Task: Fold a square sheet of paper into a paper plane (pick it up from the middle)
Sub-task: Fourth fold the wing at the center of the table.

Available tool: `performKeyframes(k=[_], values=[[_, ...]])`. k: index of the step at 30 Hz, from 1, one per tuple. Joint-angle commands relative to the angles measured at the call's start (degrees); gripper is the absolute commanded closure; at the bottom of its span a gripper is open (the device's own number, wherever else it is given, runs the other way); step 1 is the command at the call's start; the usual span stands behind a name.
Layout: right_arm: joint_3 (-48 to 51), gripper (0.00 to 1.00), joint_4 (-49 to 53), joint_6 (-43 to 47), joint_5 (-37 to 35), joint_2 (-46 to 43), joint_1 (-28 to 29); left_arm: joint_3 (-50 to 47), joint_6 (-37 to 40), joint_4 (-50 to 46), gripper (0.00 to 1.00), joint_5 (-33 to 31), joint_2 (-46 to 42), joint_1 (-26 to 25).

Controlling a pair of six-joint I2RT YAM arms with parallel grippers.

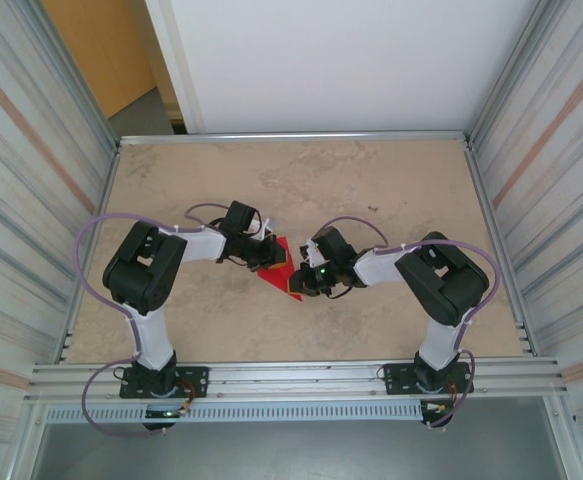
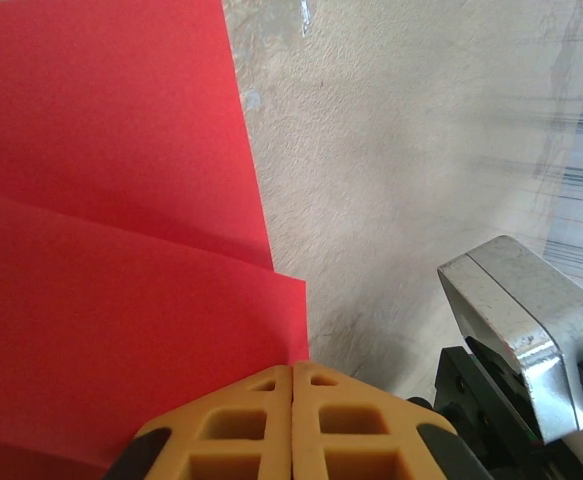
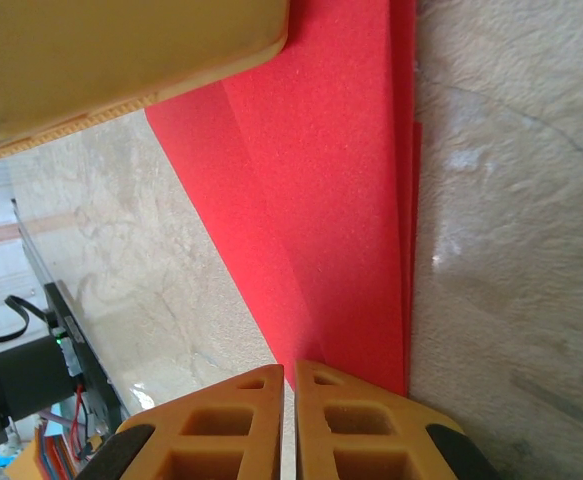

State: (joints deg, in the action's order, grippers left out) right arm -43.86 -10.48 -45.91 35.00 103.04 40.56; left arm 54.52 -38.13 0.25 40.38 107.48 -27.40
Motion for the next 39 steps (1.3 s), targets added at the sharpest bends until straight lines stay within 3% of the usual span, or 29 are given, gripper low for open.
performKeyframes(k=[1,32,39], values=[[0.8,0.88,2.3,-0.1,0.1,1.5,0.6,-0.6,0.7,-0.5,0.92,-0.8,0.2,0.3],[1.9,0.92,6.4,-0.1,-3.4,1.4,0.2,-1.0,-0.7,-4.4,0.95,-6.0,0.3,1.6],[0.8,0.88,5.6,-0.7,-3.1,-3.3,-0.7,-1.0,-0.5,-4.6,0.95,-6.0,1.5,1.7]])
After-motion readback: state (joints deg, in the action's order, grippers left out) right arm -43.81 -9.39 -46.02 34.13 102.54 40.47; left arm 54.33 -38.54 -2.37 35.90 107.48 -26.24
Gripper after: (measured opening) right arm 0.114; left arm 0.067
